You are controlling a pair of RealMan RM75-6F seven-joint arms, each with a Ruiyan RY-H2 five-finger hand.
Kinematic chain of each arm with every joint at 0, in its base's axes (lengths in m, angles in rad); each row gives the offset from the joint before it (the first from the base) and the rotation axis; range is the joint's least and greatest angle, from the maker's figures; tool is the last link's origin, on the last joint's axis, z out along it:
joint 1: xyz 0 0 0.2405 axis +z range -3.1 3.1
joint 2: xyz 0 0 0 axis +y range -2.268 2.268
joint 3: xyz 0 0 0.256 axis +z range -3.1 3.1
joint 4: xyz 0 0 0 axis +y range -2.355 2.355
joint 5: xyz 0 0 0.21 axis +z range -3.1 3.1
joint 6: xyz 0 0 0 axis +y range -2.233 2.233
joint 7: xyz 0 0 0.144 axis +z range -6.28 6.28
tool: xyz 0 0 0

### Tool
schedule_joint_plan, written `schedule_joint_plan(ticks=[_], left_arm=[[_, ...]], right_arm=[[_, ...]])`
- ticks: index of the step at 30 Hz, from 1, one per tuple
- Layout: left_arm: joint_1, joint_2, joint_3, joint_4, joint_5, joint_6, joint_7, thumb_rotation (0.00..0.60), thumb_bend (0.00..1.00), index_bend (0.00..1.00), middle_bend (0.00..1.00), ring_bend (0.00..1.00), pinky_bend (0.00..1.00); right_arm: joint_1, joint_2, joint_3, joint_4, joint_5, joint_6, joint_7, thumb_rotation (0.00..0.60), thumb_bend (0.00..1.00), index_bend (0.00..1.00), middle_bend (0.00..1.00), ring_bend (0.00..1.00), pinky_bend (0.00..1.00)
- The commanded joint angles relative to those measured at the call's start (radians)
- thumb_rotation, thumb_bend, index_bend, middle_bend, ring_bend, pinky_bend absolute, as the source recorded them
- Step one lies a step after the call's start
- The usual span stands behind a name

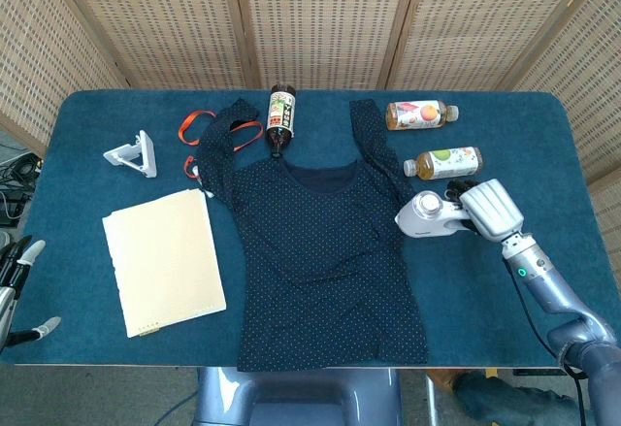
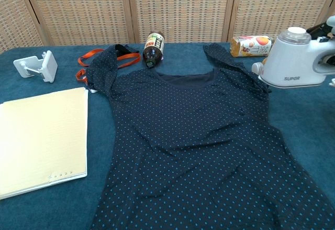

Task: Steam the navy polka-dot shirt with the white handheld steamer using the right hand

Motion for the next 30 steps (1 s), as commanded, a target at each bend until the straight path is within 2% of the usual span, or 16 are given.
schedule_joint_plan(ticks=[1, 7, 13, 17, 30], left_arm=[[0.0, 0.001, 0.0, 0.002, -0.001, 0.0, -0.002, 0.6, 0.0, 0.0, 0.0, 0.0, 0.0], [-0.005, 0.001, 0.002, 0.004, -0.001, -0.009, -0.018, 0.6, 0.0, 0.0, 0.0, 0.0, 0.0], [-0.013, 0.002, -0.001, 0.009, -0.011, -0.022, -0.03, 0.6, 0.0, 0.0, 0.0, 0.0, 0.0], [-0.021, 0.003, -0.005, 0.02, -0.019, -0.036, -0.047, 0.6, 0.0, 0.0, 0.0, 0.0, 0.0], [-0.045, 0.003, -0.011, 0.029, -0.064, -0.091, -0.075, 0.6, 0.0, 0.0, 0.0, 0.0, 0.0]], right_arm=[[0.052, 0.03, 0.015, -0.106, -0.015, -0.01, -0.098, 0.6, 1.0, 0.6, 0.53, 0.63, 1.0], [0.143, 0.044, 0.047, -0.299, -0.017, -0.105, -0.304, 0.6, 1.0, 0.59, 0.54, 0.66, 1.0], [0.208, 0.022, 0.071, -0.406, -0.005, -0.195, -0.393, 0.6, 1.0, 0.59, 0.54, 0.66, 1.0], [0.25, -0.03, 0.066, -0.399, -0.021, -0.241, -0.431, 0.6, 1.0, 0.59, 0.55, 0.67, 1.0], [0.335, -0.217, 0.041, -0.285, -0.067, -0.277, -0.375, 0.6, 1.0, 0.59, 0.55, 0.67, 1.0]])
